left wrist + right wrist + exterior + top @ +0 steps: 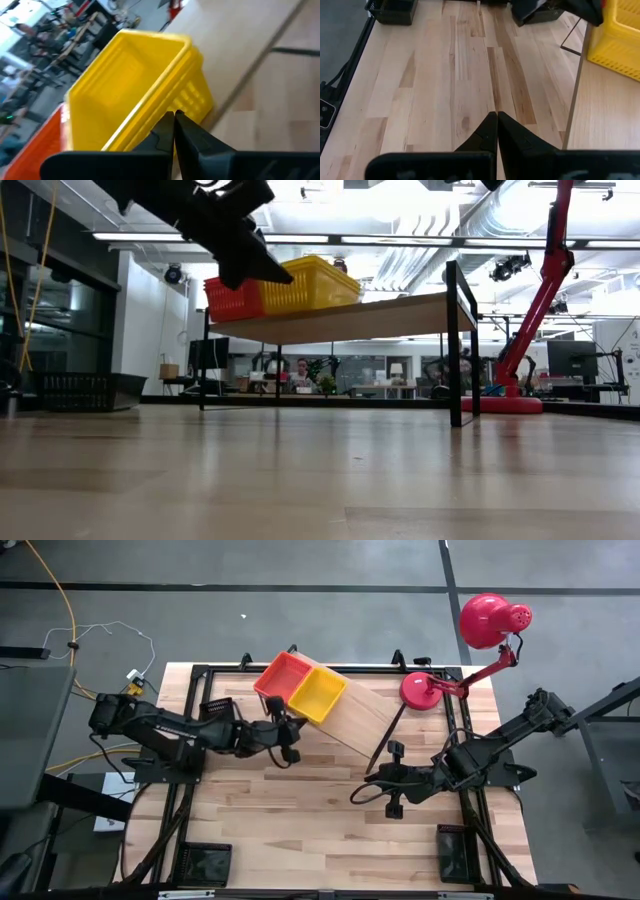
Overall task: Stack baskets on shelf by color
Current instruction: Stack the yellow bin on top of the yellow bin on the shelf, then put the bottom right black bin on the shelf
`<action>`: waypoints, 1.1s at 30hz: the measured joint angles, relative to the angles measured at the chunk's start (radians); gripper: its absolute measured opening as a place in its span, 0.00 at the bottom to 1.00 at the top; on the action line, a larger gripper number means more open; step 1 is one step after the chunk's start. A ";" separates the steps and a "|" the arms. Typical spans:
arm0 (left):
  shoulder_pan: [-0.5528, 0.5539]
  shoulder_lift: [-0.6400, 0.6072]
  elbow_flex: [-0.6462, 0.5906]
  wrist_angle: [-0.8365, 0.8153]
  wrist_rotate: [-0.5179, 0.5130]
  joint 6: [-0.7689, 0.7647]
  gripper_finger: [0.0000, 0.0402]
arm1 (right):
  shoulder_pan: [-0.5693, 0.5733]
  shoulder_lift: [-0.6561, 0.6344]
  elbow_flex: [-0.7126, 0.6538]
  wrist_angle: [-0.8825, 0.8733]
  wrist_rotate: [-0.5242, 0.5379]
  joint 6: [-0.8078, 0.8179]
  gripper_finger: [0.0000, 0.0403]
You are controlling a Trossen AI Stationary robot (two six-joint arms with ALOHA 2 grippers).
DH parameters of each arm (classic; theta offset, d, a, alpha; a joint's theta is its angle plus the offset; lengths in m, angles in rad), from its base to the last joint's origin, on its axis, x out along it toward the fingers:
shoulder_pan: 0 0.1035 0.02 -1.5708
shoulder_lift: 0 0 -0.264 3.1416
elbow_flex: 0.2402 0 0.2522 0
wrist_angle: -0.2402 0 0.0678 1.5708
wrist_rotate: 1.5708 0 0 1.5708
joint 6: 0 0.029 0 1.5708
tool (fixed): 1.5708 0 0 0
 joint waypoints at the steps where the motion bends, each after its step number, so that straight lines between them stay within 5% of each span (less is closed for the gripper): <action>1: 0.004 0.000 0.000 0.000 -0.011 0.008 0.00 | 0.000 0.000 0.000 0.000 0.000 0.000 0.00; 13: -0.102 -0.066 0.000 -0.065 -0.040 0.004 0.00 | 0.000 0.000 0.000 0.000 0.001 0.007 0.00; 22: -0.384 -0.288 0.001 -0.268 0.319 -0.212 0.00 | 0.000 0.000 0.000 0.007 0.008 0.008 0.00; 33: -0.564 -0.506 -0.142 -0.233 0.119 -0.276 0.00 | 0.000 0.000 0.000 0.007 0.006 0.007 0.00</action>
